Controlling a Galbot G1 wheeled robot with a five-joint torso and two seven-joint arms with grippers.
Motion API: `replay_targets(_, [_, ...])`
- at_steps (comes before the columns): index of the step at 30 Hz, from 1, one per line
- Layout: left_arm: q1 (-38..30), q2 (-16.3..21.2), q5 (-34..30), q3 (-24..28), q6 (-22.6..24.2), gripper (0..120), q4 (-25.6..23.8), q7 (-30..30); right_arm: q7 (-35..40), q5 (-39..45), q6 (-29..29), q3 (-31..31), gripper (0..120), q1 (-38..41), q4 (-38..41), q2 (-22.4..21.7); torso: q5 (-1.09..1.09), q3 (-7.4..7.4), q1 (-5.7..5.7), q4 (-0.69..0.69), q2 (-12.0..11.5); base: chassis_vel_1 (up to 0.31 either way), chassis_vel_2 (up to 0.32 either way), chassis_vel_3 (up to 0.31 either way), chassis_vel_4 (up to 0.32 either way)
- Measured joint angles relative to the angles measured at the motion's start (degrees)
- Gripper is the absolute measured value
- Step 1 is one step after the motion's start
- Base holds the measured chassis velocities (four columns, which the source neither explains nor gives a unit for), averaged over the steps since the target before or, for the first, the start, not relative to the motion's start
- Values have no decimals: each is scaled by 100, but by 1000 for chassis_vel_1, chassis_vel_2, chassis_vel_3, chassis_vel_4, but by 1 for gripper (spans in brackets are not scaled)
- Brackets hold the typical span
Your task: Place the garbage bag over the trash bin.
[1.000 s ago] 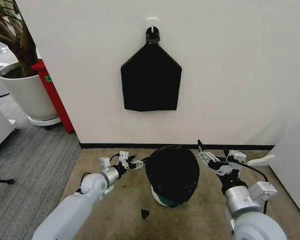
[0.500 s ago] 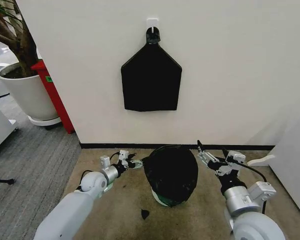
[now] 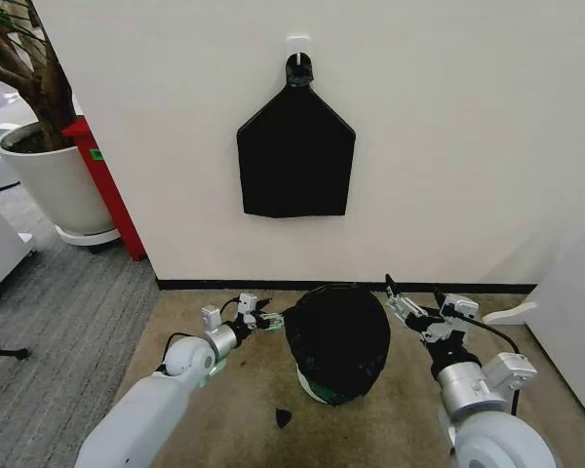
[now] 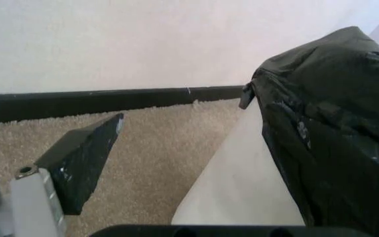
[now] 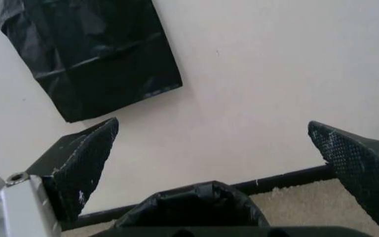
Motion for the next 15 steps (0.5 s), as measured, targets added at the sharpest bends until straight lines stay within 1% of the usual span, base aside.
replay_targets(11, [7,-169,12,-5,-21,100,211,27,-8,10,-7,-27,100,-4,-14,-12,0,-1,0,2,1,0,0,0,0])
replay_targets(15, [30,-185,79,-5,-22,100,228,39,-10,12,-8,-36,100,-11,-14,-14,1,-1,-1,1,0,0,0,0,0])
